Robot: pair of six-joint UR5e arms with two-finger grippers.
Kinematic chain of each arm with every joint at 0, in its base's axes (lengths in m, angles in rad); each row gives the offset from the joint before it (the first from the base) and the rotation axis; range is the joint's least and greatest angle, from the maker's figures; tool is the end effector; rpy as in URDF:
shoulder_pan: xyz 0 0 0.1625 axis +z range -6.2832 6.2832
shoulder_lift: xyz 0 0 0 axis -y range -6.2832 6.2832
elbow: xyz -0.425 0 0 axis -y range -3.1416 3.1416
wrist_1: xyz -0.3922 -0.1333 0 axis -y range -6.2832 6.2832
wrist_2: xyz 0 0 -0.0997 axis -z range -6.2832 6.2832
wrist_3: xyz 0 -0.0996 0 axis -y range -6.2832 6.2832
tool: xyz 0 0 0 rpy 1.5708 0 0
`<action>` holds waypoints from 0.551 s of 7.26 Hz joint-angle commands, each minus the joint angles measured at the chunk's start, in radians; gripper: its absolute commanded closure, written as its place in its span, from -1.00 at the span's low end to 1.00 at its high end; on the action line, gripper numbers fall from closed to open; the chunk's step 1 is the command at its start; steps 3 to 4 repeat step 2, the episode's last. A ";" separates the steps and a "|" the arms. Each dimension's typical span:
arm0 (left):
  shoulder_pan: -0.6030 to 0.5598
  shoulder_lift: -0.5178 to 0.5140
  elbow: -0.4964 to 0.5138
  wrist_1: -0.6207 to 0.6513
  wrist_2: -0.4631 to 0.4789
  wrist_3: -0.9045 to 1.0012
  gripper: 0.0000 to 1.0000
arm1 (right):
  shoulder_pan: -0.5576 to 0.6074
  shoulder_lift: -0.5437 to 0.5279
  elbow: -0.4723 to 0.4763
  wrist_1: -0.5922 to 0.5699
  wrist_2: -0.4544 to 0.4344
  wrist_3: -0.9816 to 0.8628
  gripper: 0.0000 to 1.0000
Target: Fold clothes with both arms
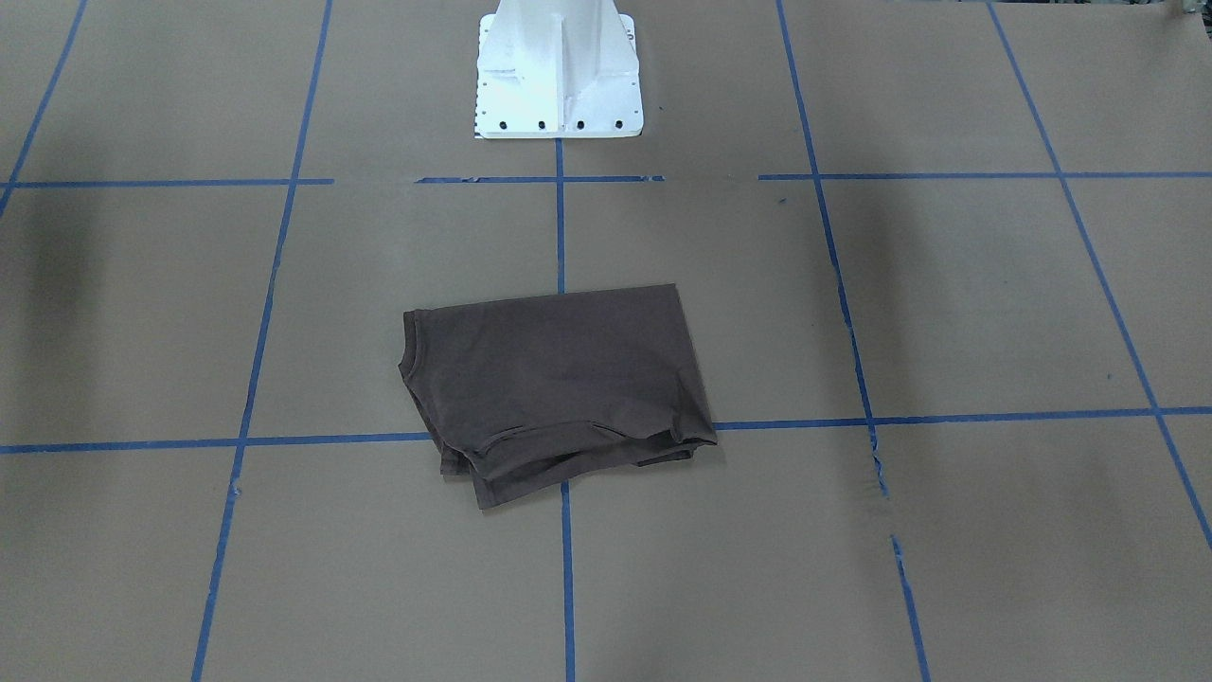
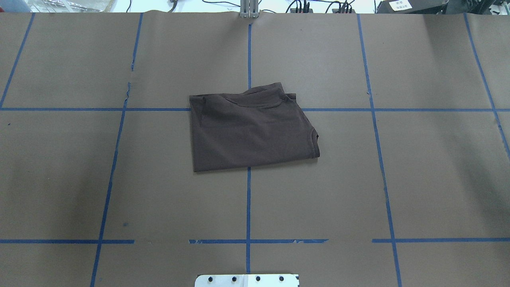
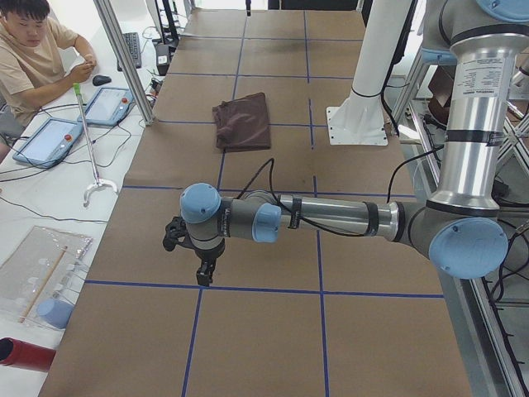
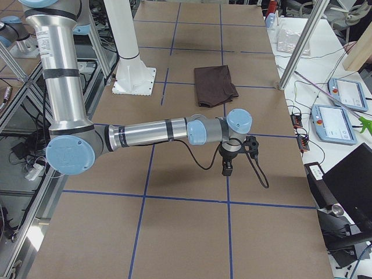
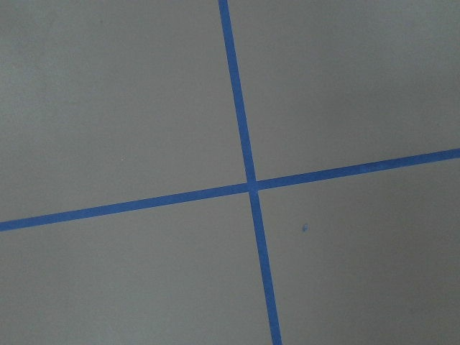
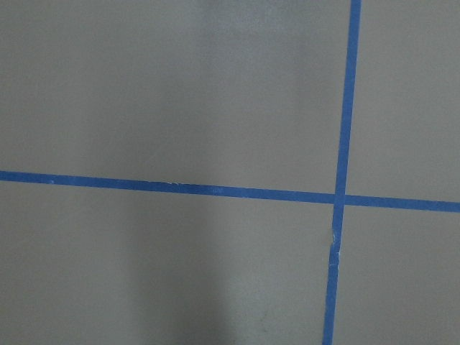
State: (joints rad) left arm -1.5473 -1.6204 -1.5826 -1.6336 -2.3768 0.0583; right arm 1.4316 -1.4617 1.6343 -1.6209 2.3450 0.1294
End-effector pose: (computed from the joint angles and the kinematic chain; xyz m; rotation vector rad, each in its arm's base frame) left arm -0.0492 -0.5213 0.6190 0.1315 0.8033 0.1273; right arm -0.0119 -0.5439 0.5761 0.0117 -0.7819 -0.0567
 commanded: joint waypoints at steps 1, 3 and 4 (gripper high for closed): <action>-0.005 0.002 -0.011 0.012 -0.039 0.000 -1.00 | 0.000 -0.006 -0.005 0.006 -0.003 0.006 -1.00; -0.005 0.002 -0.028 0.011 -0.041 0.002 -1.00 | -0.002 -0.006 -0.007 0.006 -0.003 0.006 -1.00; -0.005 0.002 -0.028 0.011 -0.041 0.002 -1.00 | -0.002 -0.006 -0.007 0.006 -0.003 0.006 -1.00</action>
